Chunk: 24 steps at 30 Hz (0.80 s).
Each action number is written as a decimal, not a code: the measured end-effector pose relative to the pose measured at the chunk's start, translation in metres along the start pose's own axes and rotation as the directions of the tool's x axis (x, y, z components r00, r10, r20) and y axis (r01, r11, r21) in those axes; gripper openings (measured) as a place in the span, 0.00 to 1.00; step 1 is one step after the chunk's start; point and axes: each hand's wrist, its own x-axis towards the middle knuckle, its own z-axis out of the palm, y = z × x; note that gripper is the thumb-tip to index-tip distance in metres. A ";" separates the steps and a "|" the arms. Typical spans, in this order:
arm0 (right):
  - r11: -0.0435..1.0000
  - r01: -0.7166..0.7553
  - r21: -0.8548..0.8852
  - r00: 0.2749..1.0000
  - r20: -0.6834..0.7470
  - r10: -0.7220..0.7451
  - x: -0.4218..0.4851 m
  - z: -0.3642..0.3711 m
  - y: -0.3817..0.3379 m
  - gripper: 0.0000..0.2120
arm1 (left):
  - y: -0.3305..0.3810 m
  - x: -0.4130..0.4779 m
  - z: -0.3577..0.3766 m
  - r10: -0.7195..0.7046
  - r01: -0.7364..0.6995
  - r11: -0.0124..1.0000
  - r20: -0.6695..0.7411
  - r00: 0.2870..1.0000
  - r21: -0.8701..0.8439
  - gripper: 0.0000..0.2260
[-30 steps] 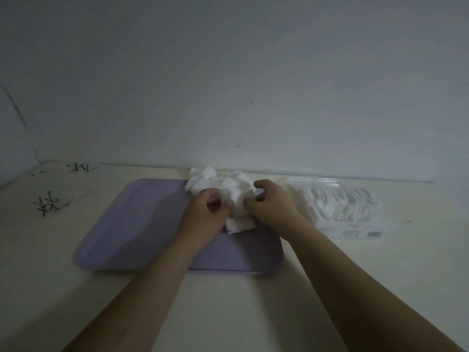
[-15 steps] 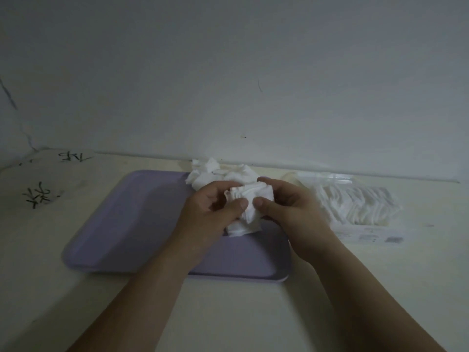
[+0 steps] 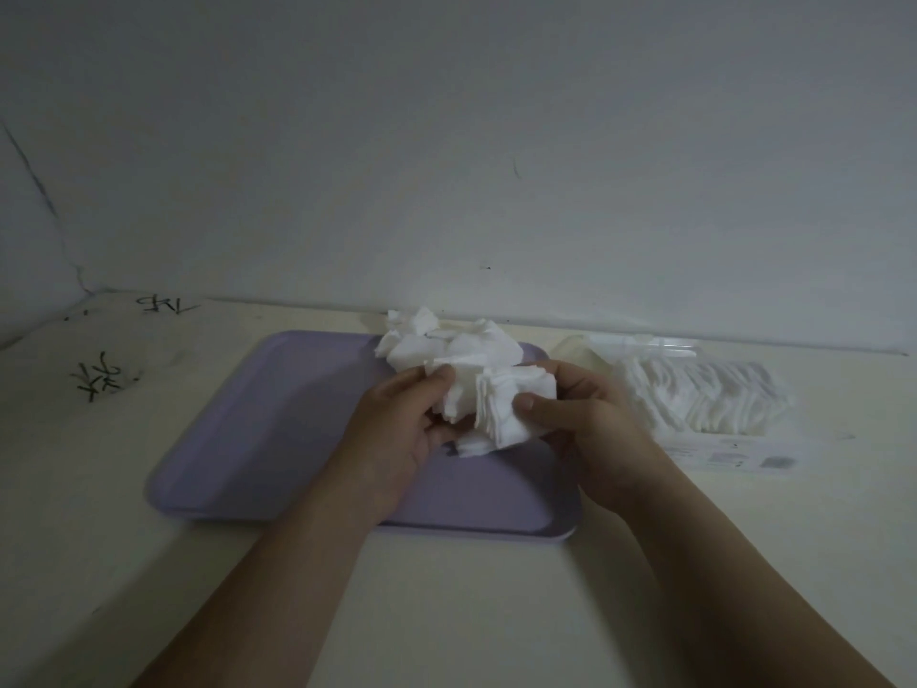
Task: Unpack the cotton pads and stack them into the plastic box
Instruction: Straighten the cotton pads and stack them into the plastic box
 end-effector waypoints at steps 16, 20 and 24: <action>0.992 0.032 -0.124 0.976 -0.209 -0.058 0.000 0.002 0.001 0.11 | 0.017 0.000 -0.008 0.179 -0.169 0.984 -0.209 0.961 0.062 0.08; 0.913 0.037 -0.406 0.931 -0.317 -0.179 -0.001 0.005 0.001 0.07 | 0.019 0.000 -0.006 0.169 -0.172 0.985 -0.105 0.980 -0.022 0.08; 0.932 0.047 -0.360 0.924 -0.338 -0.177 -0.004 0.005 -0.004 0.04 | 0.013 -0.005 -0.002 0.116 -0.117 0.993 0.127 0.985 -0.003 0.11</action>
